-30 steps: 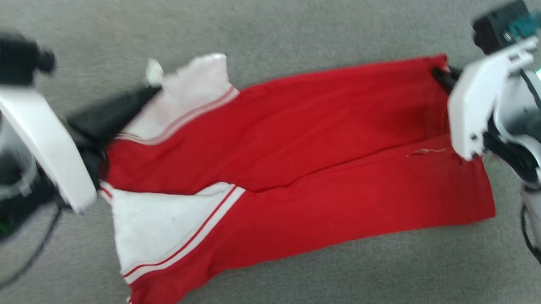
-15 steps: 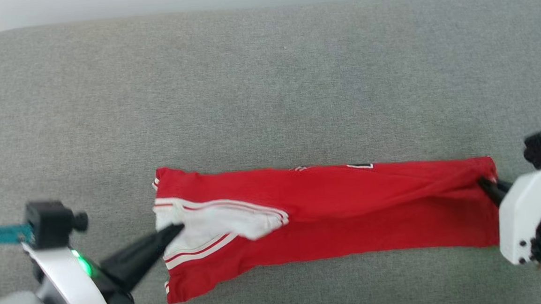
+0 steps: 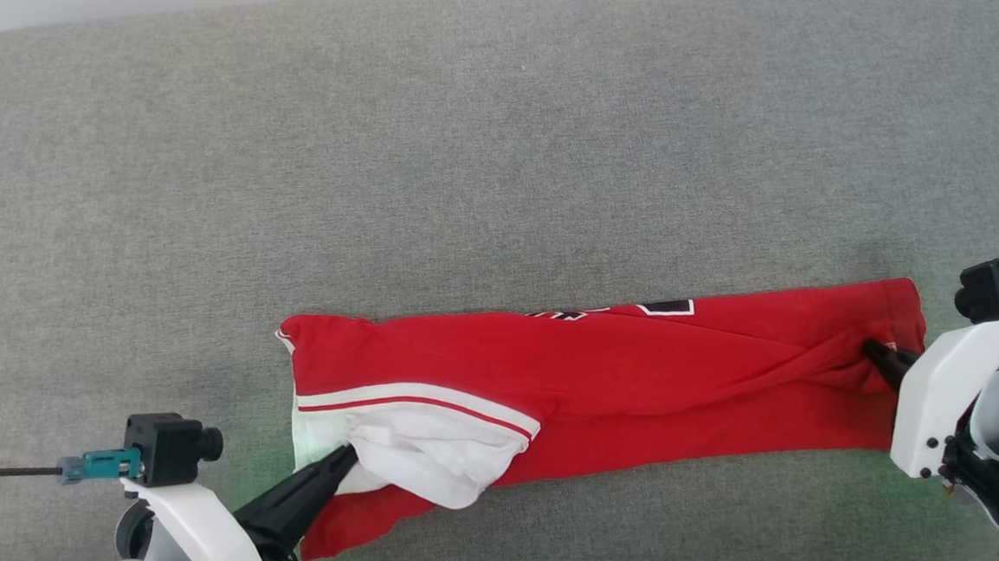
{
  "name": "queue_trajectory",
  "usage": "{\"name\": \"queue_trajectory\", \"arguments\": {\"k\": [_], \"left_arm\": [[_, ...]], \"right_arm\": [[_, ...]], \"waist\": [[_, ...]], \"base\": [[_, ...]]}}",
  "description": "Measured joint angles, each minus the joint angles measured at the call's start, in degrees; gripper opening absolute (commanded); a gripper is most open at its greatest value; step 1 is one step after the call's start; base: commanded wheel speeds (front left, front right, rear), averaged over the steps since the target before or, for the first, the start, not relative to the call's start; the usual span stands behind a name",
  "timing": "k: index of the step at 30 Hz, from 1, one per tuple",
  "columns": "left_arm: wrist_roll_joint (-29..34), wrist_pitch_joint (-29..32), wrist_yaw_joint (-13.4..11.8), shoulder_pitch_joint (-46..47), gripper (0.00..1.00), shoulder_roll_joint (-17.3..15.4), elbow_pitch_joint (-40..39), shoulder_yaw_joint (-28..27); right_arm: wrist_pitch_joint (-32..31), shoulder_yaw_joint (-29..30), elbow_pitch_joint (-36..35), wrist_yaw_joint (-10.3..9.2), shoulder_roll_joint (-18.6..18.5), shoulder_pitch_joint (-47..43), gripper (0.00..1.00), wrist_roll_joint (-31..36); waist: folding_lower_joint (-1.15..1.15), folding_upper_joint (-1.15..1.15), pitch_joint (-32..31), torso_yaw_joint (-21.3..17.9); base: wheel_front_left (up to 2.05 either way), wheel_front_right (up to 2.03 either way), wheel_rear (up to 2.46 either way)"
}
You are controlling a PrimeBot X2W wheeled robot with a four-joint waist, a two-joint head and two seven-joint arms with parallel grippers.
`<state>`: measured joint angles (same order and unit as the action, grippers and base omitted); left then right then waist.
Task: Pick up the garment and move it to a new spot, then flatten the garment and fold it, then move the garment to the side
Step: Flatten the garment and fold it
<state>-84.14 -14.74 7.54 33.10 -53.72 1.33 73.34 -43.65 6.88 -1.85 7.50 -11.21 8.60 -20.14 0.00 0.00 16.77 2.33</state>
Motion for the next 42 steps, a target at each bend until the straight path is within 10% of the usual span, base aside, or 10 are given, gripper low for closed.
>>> {"name": "queue_trajectory", "arguments": {"k": [2,4,5,8,25,38,42], "left_arm": [[0.0,-0.15,0.0,-0.11,0.0,0.69,1.59,-0.07],[0.07,-0.15,0.0,-0.38,0.05,1.12,2.34,-0.89],[0.15,-0.16,0.0,-0.7,0.34,1.42,2.59,-1.97],[1.82,-0.18,0.0,-2.69,0.98,1.85,2.65,-5.36],[18.25,-0.23,0.0,-20.7,1.0,14.05,9.67,-32.71],[49.74,-0.23,0.0,-31.44,1.0,27.89,6.69,-56.95],[54.16,-0.23,0.01,-33.16,1.0,29.7,5.35,-58.35]], "right_arm": [[0.92,-0.43,1.24,0.0,0.13,0.53,0.0,0.08],[1.77,-0.76,1.85,0.0,0.12,0.91,0.56,0.13],[2.19,-0.53,1.88,0.0,0.11,0.96,1.0,0.12],[2.49,0.44,1.46,0.0,-0.16,0.67,1.0,-0.26],[-2.3,12.23,5.3,0.0,1.23,-2.09,1.0,-3.74],[-5.47,15.57,10.42,-0.01,-0.76,-2.1,0.98,-3.71],[-6.42,15.99,11.05,-0.01,-0.65,-2.09,0.36,-3.49]], "waist": [[0.0,0.0,0.21,-0.2],[0.0,0.0,0.32,-0.42],[0.0,0.0,0.31,-0.5],[0.0,0.0,0.07,-0.5],[0.0,0.0,-2.32,5.55],[0.0,0.0,-5.5,11.16],[0.0,0.0,-6.01,11.53]], "base": [[0.0,0.0,0.0],[0.0,0.0,0.0],[0.0,0.0,0.0],[0.0,0.0,0.0],[0.0,0.0,0.0],[0.0,0.0,0.0],[0.0,0.0,0.0]]}}
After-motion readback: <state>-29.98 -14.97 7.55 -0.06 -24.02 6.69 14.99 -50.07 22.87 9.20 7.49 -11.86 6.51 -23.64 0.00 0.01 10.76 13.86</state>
